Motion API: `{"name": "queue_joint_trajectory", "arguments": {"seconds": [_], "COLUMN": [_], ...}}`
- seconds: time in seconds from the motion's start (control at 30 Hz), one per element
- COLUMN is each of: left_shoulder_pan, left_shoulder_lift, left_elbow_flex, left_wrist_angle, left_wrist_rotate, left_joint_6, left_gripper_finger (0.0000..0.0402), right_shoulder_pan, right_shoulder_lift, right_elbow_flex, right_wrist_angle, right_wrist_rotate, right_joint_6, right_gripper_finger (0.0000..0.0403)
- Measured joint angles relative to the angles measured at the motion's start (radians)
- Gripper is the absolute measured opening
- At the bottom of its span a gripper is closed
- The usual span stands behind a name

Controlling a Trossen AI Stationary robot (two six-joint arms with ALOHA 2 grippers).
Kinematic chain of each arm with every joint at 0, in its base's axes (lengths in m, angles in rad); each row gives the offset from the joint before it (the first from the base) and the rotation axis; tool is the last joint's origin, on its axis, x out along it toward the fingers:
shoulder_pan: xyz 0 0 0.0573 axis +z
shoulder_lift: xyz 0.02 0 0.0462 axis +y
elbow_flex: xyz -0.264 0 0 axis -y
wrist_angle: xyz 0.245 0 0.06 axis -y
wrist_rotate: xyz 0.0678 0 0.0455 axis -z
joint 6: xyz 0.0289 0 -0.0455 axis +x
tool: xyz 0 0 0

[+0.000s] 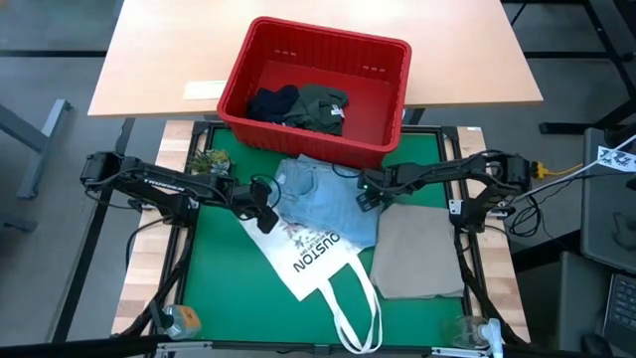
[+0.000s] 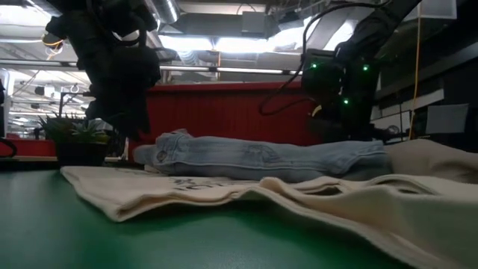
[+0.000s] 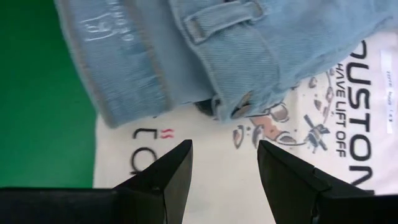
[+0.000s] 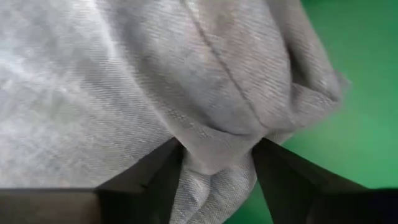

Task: Fold Laundry from Bin
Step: Stack the beige shorts on top of the light blue pants

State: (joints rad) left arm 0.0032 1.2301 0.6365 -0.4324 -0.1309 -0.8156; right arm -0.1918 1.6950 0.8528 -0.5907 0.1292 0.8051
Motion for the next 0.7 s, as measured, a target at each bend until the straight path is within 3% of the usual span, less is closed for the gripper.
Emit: {"name": "queue_joint_trajectory", "arguments": {"seconds": [0.33, 0.57, 0.7], "left_shoulder_pan": [0.000, 0.000, 0.000], "left_shoulder_lift": [0.000, 0.000, 0.000], "left_elbow_flex": [0.000, 0.000, 0.000], "left_wrist_angle": [0.000, 0.000, 0.000], "left_wrist_rotate": [0.045, 0.047, 0.047], "left_joint_6": [-0.001, -0.003, -0.005], "left_gripper_finger": [0.0176, 0.0176, 0.0176], "right_shoulder_pan": [0.001, 0.000, 0.000], "right_shoulder_lift": [0.002, -0.003, -0.023], "right_elbow_flex": [-0.002, -0.002, -0.003], "right_wrist_angle": [0.077, 0.076, 0.077], "right_wrist_rotate": [-0.036, -0.055, -0.062], "right_joint_6": [-0.058, -0.057, -0.057], "right_gripper_finger": [0.0021, 0.0033, 0.0013]}}
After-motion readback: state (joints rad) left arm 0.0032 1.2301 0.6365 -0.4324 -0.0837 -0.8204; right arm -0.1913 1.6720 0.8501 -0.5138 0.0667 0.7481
